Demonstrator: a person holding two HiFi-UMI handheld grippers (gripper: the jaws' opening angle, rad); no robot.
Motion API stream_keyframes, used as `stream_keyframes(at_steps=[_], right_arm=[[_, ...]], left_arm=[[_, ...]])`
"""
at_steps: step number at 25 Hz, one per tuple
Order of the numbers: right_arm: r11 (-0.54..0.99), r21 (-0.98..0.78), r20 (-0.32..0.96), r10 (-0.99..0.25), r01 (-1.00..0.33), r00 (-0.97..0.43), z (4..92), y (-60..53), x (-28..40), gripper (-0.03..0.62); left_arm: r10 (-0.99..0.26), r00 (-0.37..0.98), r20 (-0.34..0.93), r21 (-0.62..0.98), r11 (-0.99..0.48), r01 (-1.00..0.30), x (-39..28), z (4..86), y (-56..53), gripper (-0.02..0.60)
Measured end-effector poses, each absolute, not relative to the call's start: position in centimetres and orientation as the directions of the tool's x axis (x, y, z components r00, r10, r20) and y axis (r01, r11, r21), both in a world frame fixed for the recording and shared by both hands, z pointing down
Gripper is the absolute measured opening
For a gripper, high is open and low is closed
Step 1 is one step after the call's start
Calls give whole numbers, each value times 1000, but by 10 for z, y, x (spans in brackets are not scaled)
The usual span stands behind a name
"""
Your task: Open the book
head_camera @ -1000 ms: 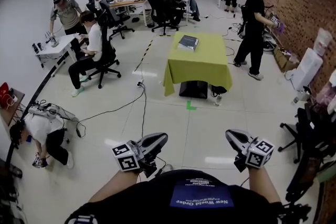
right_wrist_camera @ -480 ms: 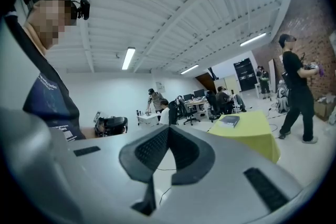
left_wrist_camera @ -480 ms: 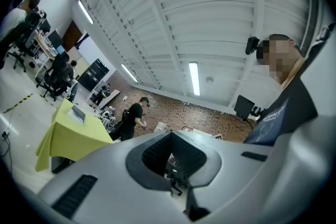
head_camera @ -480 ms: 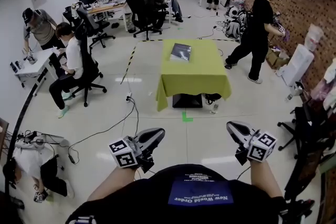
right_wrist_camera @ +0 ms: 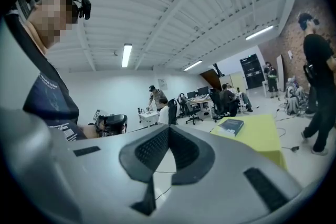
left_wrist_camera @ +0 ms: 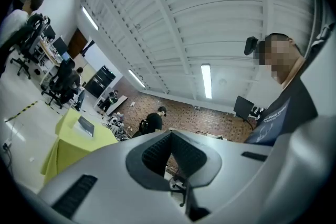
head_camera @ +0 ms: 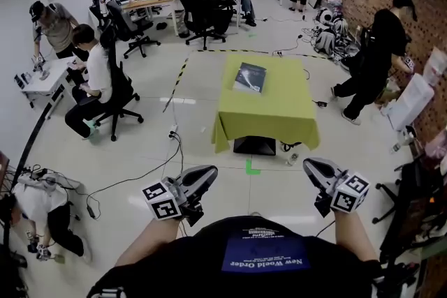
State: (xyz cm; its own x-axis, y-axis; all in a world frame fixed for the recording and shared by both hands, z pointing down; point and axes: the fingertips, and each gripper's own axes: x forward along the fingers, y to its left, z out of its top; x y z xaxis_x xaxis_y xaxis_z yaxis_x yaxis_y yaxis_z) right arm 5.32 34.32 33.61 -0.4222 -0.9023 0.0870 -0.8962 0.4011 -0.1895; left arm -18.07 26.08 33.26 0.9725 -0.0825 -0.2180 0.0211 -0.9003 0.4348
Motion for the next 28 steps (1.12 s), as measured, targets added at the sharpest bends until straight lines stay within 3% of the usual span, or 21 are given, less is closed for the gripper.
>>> stream_keyframes(at_steps=[9,17,28], right_arm=[[547,-144,78,-825,-825,-560,314,212,159,-14],[546,-188,74,-821,-816,-566,327,155,202,-14],[385,-155,97,-911,-910,-402,310,26,221,-14]], left_arm=[[-229,946,-231,429,-896,-112,-78,307,164,6],[-234,954,-188,466,-876,-123,-30,317,108,6],[-30,972,-233,470,-878,86,9,312,-61,6]])
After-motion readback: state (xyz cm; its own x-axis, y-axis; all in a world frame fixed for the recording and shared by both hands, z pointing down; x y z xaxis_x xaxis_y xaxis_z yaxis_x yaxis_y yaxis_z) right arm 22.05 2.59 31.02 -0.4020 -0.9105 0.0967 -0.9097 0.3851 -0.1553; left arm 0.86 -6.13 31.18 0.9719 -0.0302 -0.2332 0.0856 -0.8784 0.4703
